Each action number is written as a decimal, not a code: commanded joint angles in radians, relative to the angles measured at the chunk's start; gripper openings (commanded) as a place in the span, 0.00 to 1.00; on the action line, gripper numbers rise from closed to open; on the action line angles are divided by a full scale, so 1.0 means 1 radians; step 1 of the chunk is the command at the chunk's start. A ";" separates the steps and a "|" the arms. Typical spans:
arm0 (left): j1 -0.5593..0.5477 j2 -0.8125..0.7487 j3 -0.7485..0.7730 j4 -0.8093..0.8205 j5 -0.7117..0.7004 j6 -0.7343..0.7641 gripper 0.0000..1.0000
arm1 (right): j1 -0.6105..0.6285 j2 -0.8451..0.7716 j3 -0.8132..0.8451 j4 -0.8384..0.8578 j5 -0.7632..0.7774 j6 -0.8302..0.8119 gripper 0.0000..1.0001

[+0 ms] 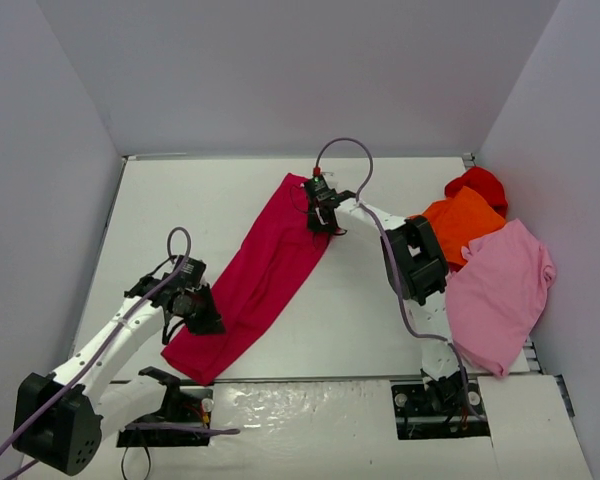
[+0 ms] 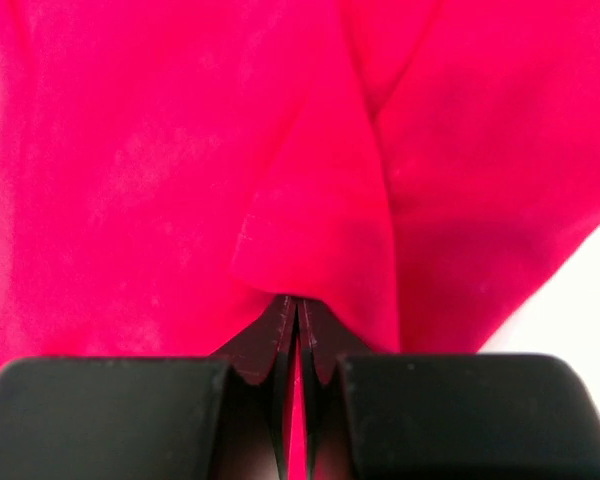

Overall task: Fold and stack the t-shirts
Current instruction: Rotate the tshirt 90 degrees, then grab the bottom of the folded rectangular tshirt with both arms

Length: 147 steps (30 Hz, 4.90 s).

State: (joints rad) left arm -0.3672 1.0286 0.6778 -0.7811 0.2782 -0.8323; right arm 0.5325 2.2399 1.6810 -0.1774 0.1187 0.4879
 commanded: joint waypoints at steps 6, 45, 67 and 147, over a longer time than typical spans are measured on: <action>-0.001 -0.037 -0.066 0.222 0.164 -0.142 0.00 | -0.030 0.195 0.228 -0.049 -0.066 -0.085 0.00; 0.002 -0.279 -0.031 0.258 -0.020 -0.072 0.22 | 0.047 -0.222 -0.100 0.658 -0.378 -0.161 0.84; 0.011 -0.315 0.246 -0.109 -0.215 -0.038 0.00 | 0.428 -0.195 -0.103 0.219 -0.080 -0.117 0.00; 0.027 0.133 -0.126 0.504 0.285 -0.117 0.69 | 0.551 -0.897 -1.089 0.421 -0.109 0.523 0.80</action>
State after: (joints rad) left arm -0.3500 1.1109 0.5581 -0.3693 0.5472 -0.9519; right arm 1.0801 1.2601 0.6262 -0.0158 0.0383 0.9585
